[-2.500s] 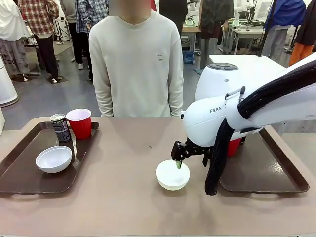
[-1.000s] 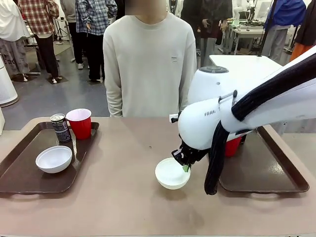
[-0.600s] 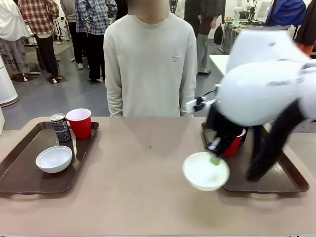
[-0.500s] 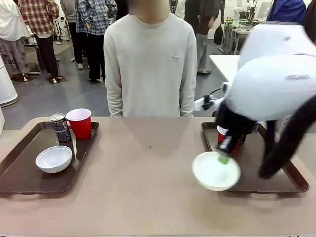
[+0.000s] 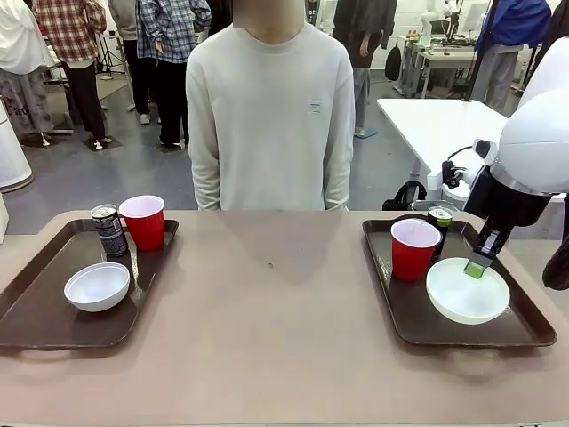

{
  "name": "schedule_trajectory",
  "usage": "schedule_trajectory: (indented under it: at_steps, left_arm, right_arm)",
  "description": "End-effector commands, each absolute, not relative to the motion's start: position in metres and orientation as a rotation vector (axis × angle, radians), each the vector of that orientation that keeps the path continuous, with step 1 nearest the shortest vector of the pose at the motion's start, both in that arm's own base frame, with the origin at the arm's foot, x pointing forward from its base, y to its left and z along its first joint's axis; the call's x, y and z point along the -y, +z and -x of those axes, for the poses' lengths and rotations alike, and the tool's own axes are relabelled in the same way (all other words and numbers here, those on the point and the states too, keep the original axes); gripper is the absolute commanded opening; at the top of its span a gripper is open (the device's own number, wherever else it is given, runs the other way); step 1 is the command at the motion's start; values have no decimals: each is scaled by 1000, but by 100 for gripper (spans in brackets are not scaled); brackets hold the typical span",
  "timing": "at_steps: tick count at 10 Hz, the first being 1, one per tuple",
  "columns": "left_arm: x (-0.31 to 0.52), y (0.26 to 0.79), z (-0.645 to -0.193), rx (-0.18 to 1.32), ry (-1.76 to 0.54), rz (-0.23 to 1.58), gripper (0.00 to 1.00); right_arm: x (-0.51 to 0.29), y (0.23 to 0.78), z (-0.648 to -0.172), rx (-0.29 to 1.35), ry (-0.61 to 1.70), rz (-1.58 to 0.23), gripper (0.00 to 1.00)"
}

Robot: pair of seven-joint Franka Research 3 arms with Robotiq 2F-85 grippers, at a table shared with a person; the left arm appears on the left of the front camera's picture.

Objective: Prepare tableware on both trays.
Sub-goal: Pick up a Picnic Bowl from the table and place it on a Handle tray.

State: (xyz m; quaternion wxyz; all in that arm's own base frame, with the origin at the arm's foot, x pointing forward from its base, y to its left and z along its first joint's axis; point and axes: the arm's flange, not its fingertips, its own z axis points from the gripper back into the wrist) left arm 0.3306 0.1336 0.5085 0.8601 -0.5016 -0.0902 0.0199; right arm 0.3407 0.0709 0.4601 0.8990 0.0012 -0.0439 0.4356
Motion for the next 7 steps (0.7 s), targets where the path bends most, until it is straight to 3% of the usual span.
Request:
schedule_trajectory:
  at_steps: [1, 2, 4, 7]
  left_arm:
    - [-133, 508, -328, 208, 25, 1073, 100]
    - [-133, 508, -328, 208, 25, 1073, 100]
    - [-133, 508, -328, 208, 25, 1073, 100]
    - [-133, 508, -328, 208, 25, 1073, 100]
  right_arm:
    - [-88, 463, -333, 87, 916, -14, 0]
    - [-71, 460, -341, 91, 902, -3, 4]
    - [-56, 419, -381, 197, 964, -27, 4]
    - [-51, 376, -414, 200, 929, -80, 4]
